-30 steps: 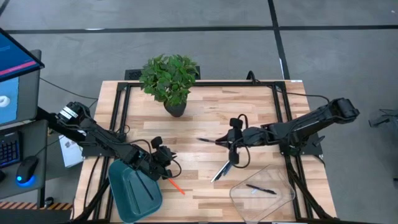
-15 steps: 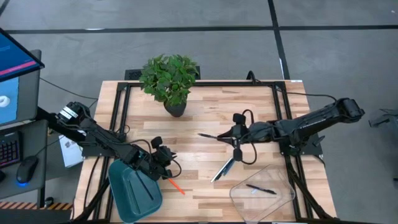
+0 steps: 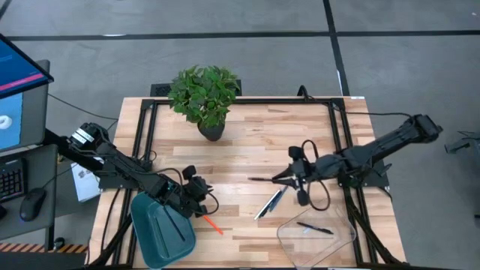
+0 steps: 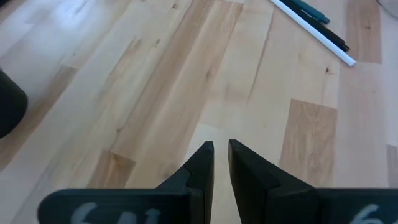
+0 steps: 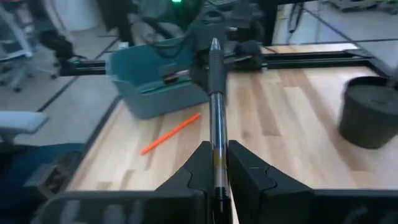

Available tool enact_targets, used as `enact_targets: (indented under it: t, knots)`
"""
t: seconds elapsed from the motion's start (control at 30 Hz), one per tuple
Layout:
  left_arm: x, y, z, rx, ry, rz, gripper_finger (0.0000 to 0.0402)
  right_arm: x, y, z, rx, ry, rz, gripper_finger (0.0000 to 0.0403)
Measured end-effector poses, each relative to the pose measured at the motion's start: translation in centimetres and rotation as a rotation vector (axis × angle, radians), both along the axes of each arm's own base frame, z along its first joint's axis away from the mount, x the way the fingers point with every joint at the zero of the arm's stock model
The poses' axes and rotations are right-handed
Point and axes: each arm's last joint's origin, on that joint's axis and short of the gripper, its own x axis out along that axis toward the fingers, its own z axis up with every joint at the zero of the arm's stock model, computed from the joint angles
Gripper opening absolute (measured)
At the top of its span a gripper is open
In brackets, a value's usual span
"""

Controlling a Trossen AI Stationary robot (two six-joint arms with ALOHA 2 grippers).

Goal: Sort pens & pencils
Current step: Put the left black pen into the transparent bin

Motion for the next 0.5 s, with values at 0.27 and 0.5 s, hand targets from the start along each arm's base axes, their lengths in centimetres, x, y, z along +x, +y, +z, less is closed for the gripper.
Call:
enact_targets:
  t: [0.27, 0.5]
  knots:
    - [0.0, -0.1, 0.0, -0.017, 0.01, -0.014, 0.0041, -3.2, 2.1, 1.1, 0.039, 0.01, 0.141, 0.0063]
    - [0.0, -0.2, -0.1, -0.04, 0.019, -0.028, 0.0041, -6.1, 3.6, 1.9, 0.062, 0.003, 0.279, 0.0063]
